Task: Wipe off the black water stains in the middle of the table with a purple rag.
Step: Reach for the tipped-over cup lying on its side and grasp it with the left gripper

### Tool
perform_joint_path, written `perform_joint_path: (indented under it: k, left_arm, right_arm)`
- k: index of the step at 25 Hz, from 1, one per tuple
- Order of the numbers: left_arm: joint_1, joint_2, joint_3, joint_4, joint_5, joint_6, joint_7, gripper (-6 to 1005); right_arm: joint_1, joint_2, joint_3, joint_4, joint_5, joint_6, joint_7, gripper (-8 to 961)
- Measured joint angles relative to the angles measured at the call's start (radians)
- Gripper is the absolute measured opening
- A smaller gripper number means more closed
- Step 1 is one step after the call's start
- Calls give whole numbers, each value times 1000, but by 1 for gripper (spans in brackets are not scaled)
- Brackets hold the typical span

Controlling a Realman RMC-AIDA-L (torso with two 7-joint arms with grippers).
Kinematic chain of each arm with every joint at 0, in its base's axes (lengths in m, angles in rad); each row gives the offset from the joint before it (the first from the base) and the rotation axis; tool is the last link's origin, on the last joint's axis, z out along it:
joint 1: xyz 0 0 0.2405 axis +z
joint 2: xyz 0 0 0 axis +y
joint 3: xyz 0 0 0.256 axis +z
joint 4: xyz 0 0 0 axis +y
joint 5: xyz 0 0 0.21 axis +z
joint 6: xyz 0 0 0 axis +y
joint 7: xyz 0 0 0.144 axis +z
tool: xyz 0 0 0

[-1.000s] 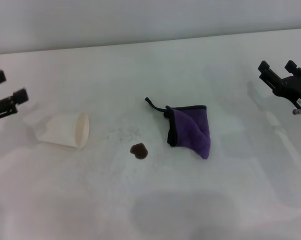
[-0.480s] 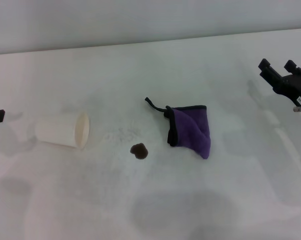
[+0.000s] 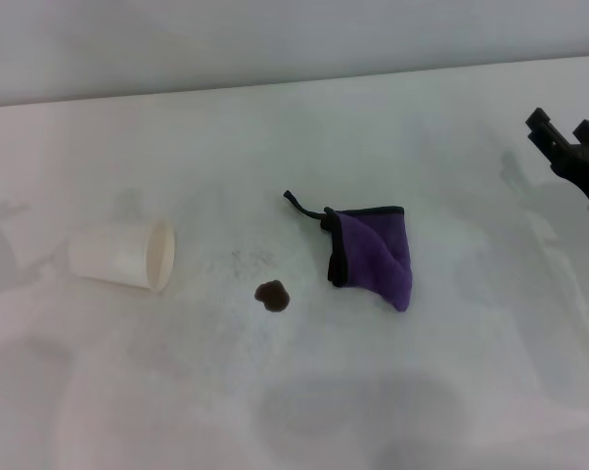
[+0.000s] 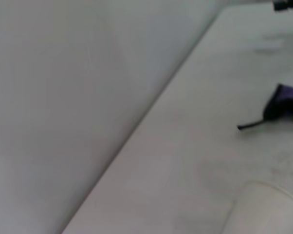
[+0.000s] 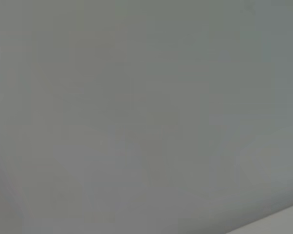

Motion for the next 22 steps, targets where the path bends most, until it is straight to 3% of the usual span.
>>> perform_joint_path:
  k: [4,10,19,22]
  left_arm:
    - [-11,-4,0,5,50,-9,90,868]
    - [13,-11,-2,34,11,-21,167,871]
    - [74,-13,-3,183,-19,-80,221,871]
    - [57,-11,-3,202,-7,-91,215,871]
  right_arm:
    - [-9,0,29,13,0,4,0,877]
    - [-6,0,41,17,1,1,1,877]
    - [1,-2,55,11,1,-11,1,877]
    - [2,-2,56,9,0,-12,1,877]
